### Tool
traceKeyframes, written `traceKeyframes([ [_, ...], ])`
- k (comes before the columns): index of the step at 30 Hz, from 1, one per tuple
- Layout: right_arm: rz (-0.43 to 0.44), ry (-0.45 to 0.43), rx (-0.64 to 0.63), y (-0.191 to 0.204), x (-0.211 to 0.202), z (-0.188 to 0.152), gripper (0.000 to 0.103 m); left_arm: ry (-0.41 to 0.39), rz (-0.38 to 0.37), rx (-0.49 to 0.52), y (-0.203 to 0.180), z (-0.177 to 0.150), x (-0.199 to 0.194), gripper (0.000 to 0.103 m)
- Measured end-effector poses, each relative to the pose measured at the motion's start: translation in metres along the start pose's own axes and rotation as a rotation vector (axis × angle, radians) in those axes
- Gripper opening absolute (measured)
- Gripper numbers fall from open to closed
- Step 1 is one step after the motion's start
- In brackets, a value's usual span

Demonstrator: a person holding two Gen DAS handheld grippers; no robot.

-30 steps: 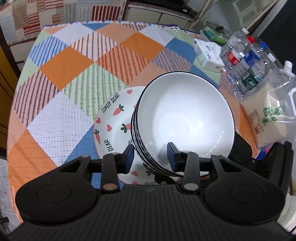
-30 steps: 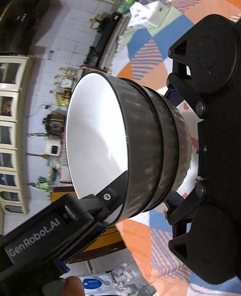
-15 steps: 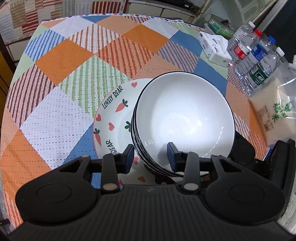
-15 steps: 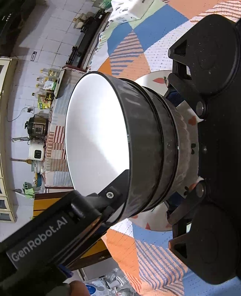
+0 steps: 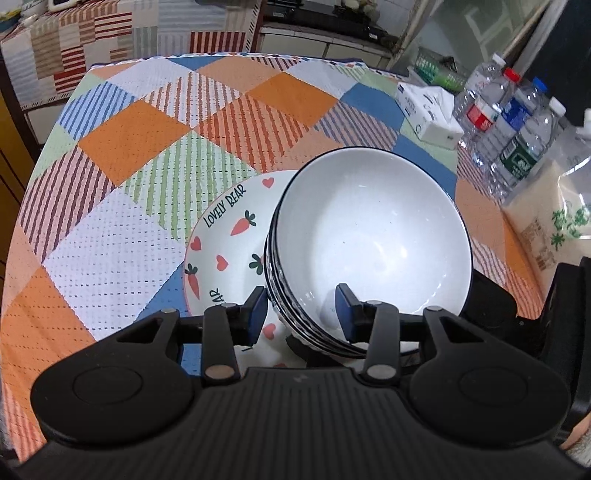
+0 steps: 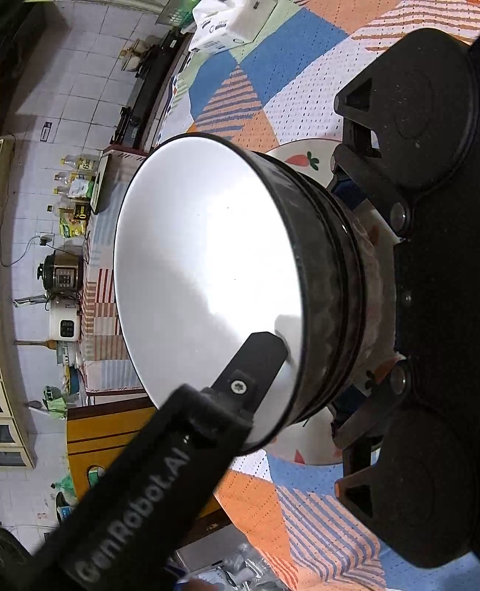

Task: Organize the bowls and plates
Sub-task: 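Lower the bowl stack onto the bunny plate and open both tools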

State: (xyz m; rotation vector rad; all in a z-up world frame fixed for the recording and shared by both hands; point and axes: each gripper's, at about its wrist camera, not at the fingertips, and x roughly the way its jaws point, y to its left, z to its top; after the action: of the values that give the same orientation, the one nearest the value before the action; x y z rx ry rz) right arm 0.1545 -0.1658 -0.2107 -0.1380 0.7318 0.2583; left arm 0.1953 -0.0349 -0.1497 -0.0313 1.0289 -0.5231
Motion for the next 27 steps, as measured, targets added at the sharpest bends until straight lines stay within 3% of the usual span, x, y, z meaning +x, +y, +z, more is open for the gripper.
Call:
traceKeyframes([
  [3,-0.004,0.024,-0.009,-0.001,0.001,0.003,0.094,-0.012,0.004,-0.024,0.001,0.0,0.0,0.039],
  [7,-0.042,0.054,0.008,0.002,-0.004,0.007,0.095,-0.057,0.07,-0.016,-0.003,0.0,-0.008,0.041],
  [16,-0.053,0.057,0.088,0.0,-0.043,0.004,0.095,-0.176,0.133,-0.033,-0.004,0.001,-0.057,0.056],
  [20,-0.097,0.035,0.141,-0.003,-0.066,0.006,0.095,-0.229,0.146,-0.027,-0.012,-0.006,-0.086,0.065],
  [27,-0.22,0.001,0.205,-0.011,-0.11,0.019,0.096,-0.23,0.159,0.012,-0.037,-0.017,-0.13,0.065],
])
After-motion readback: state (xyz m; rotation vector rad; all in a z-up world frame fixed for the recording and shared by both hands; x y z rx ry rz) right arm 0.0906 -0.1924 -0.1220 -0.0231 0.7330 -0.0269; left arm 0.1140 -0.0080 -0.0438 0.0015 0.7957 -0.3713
